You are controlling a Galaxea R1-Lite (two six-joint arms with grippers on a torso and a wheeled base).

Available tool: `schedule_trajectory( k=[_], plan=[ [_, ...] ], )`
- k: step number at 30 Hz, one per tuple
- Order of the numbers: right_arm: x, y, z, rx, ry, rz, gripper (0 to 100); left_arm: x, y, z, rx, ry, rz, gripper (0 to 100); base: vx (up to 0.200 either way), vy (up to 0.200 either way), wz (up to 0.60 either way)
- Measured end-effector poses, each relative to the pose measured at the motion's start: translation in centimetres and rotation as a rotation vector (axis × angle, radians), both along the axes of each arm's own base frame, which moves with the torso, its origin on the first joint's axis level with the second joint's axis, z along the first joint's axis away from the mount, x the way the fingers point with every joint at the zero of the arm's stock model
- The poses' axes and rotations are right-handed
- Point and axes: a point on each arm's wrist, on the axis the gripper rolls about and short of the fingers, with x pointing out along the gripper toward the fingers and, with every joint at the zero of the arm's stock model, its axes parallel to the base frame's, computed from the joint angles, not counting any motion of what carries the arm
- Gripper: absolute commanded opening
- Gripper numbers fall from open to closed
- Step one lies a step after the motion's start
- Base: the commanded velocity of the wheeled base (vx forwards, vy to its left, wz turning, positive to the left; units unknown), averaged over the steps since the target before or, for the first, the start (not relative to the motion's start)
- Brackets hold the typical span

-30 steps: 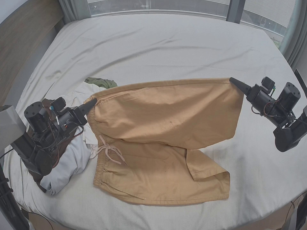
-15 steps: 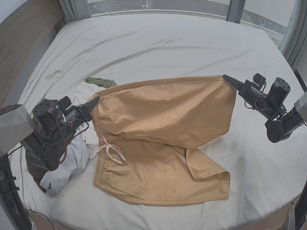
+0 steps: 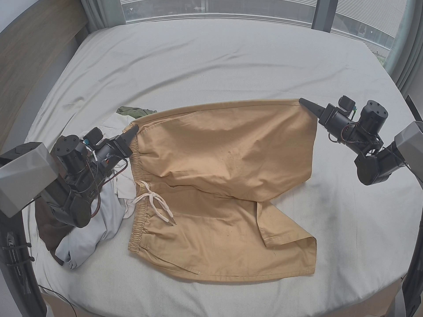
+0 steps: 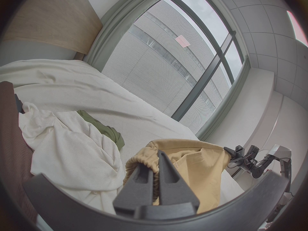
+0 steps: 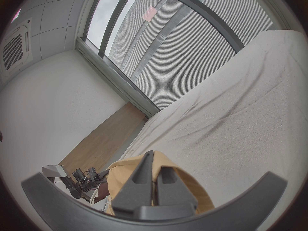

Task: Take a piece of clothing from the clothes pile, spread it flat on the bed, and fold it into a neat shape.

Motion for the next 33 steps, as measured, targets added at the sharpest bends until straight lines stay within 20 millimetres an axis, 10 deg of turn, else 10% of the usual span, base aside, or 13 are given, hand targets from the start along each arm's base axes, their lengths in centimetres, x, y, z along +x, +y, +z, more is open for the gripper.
schedule_trajectory(
  k=[15,16,18,19,33],
  plan=[
    [1.9,0.2,-1.3,0.001,0.016,-0.006,0,1.0,-0.4,-0.8,-0.001,0.007,-0.002,0,0.000,0.000,0.00],
    [2.0,0.2,-1.3,0.002,0.016,-0.006,0,1.1,-0.4,-0.9,-0.001,0.011,0.000,100,0.000,0.000,0.00],
    [2.1,0.2,-1.3,0.002,0.016,-0.006,0,1.2,-0.3,-0.9,-0.002,0.015,0.006,100,0.000,0.000,0.00],
    [2.1,0.2,-1.3,0.002,0.015,-0.007,100,1.3,-0.3,-0.9,-0.001,0.018,0.007,100,0.000,0.000,0.00],
    [2.1,-0.1,-2.4,-0.004,0.050,-0.047,100,2.0,-0.7,-1.5,-0.005,0.051,0.031,100,0.000,0.000,0.00]
  ],
)
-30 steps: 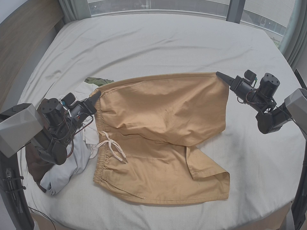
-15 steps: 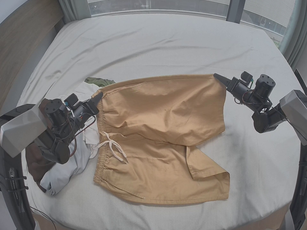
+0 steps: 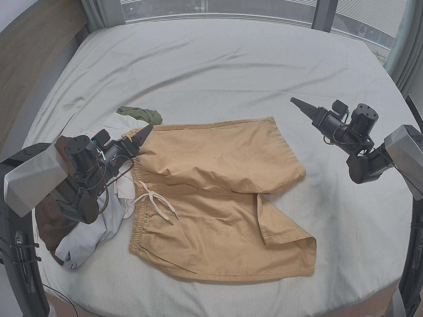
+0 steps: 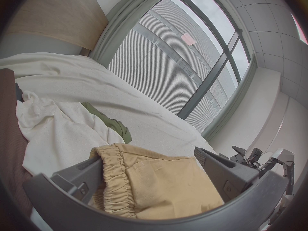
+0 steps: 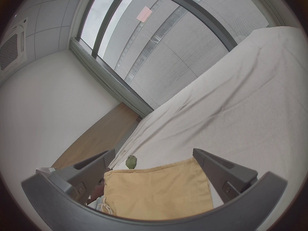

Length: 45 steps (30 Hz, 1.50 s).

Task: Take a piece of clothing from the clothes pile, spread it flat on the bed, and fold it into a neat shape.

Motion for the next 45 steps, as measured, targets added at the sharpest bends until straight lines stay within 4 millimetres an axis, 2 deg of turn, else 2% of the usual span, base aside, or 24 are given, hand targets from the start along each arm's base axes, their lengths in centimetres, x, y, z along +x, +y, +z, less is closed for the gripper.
schedule_trajectory(
  k=[6,9,13,17,22,28,35,41,45],
  plan=[
    [-2.3,0.0,-1.4,-0.078,0.039,-0.012,100,-0.6,-0.1,-0.6,0.010,0.033,0.007,100,0.000,0.000,0.00],
    [-3.9,0.2,-2.1,-0.126,0.052,-0.022,100,-1.8,-0.1,-1.2,0.027,0.074,0.009,100,0.000,0.000,0.00],
    [-6.3,0.4,-3.0,-0.194,0.053,-0.032,100,-4.5,0.1,-2.3,0.066,0.160,-0.005,100,0.000,0.000,0.00],
    [-8.7,0.7,-3.5,-0.237,0.037,-0.031,100,-7.4,0.5,-2.5,0.108,0.194,-0.043,100,0.000,0.000,0.00],
    [-11.4,1.1,-3.7,-0.257,0.020,-0.016,100,-11.4,1.3,-1.1,0.139,0.190,-0.140,100,0.000,0.000,0.00],
    [-13.4,1.4,-4.3,-0.265,0.045,0.005,100,-14.8,2.9,1.2,0.151,0.126,-0.280,100,0.000,0.000,0.00],
    [-16.2,3.0,-6.3,-0.250,0.210,0.100,100,-16.3,4.2,1.9,0.162,0.108,-0.256,100,0.000,0.000,0.00],
    [-17.9,4.2,-7.5,-0.270,0.302,0.162,100,-16.1,4.2,1.0,0.202,0.118,-0.259,100,0.000,0.000,0.00],
    [-18.7,4.7,-7.9,-0.295,0.304,0.187,100,-15.8,4.2,0.2,0.237,0.122,-0.260,100,0.000,0.000,0.00]
  ],
)
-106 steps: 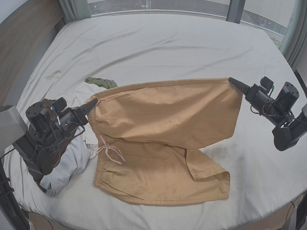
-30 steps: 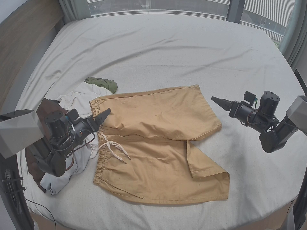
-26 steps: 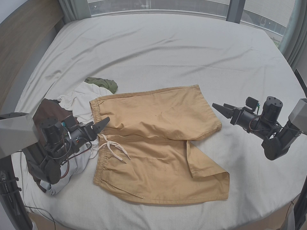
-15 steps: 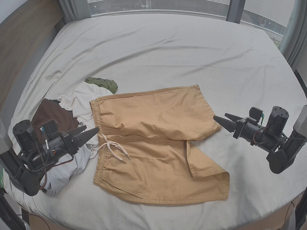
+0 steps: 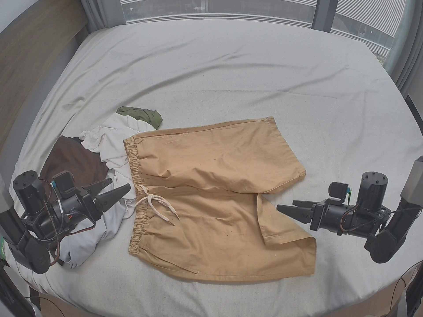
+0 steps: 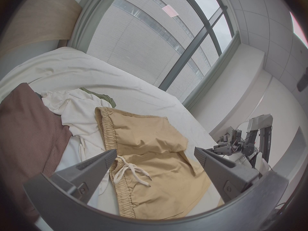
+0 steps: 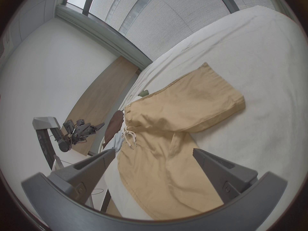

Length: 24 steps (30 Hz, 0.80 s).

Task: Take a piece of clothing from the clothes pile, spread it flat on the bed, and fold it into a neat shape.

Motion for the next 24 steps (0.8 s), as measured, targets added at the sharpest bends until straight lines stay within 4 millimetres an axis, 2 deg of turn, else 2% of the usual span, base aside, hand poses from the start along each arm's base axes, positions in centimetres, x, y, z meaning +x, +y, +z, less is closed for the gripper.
schedule_trajectory(
  k=[5,13,17,24],
  plan=[
    [-0.8,0.3,-0.5,-0.073,-0.076,0.052,100,0.2,0.0,-0.6,0.009,0.015,-0.002,100,0.000,0.000,0.00],
    [-1.2,1.1,-2.5,-0.108,-0.091,0.107,100,0.2,-0.1,-0.9,0.010,0.027,-0.006,100,0.000,0.000,0.00],
    [-2.0,1.5,-4.1,-0.128,-0.033,0.140,100,0.3,-0.1,-0.9,0.010,0.027,-0.007,100,0.000,0.000,0.00],
    [-3.7,1.6,-5.5,-0.133,0.097,0.157,100,0.4,-0.1,-1.0,0.008,0.033,-0.006,100,0.000,0.000,0.00]
  ],
)
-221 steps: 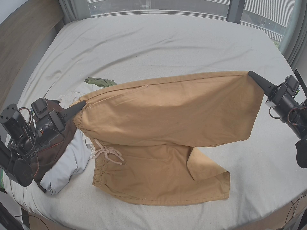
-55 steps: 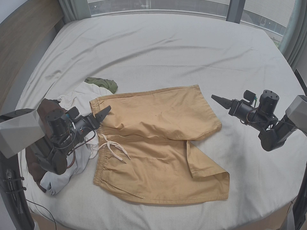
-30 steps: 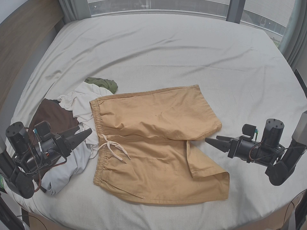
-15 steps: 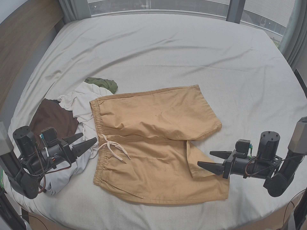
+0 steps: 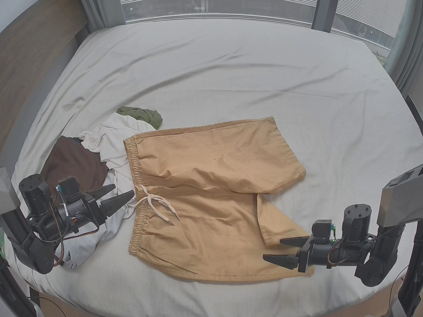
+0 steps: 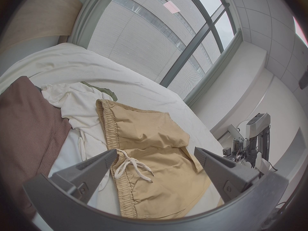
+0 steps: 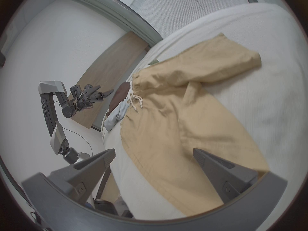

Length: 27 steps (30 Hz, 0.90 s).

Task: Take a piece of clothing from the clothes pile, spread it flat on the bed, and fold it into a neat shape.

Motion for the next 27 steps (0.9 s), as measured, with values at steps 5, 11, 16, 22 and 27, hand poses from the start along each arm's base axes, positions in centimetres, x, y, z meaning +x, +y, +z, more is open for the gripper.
schedule_trajectory(
  k=[5,11,16,22,27],
  plan=[
    [-0.3,0.1,-0.5,0.002,0.046,-0.004,100,0.1,0.0,-0.1,0.001,0.005,0.000,100,0.000,0.000,0.00],
    [0.2,0.4,-1.2,0.002,0.069,-0.019,100,0.1,0.0,-0.2,0.002,0.006,0.000,100,0.000,0.000,0.00],
    [0.8,0.6,-1.5,0.025,0.093,-0.036,100,0.1,0.0,-0.2,0.001,0.006,-0.001,100,0.000,0.000,0.00],
    [1.4,1.1,-1.5,0.033,0.076,-0.038,100,0.0,-0.3,-0.2,0.002,0.007,-0.012,100,0.000,0.000,0.00],
    [1.6,1.4,-1.5,0.038,0.069,-0.033,100,0.0,-0.4,-0.2,0.003,0.006,-0.015,100,0.000,0.000,0.00]
  ],
)
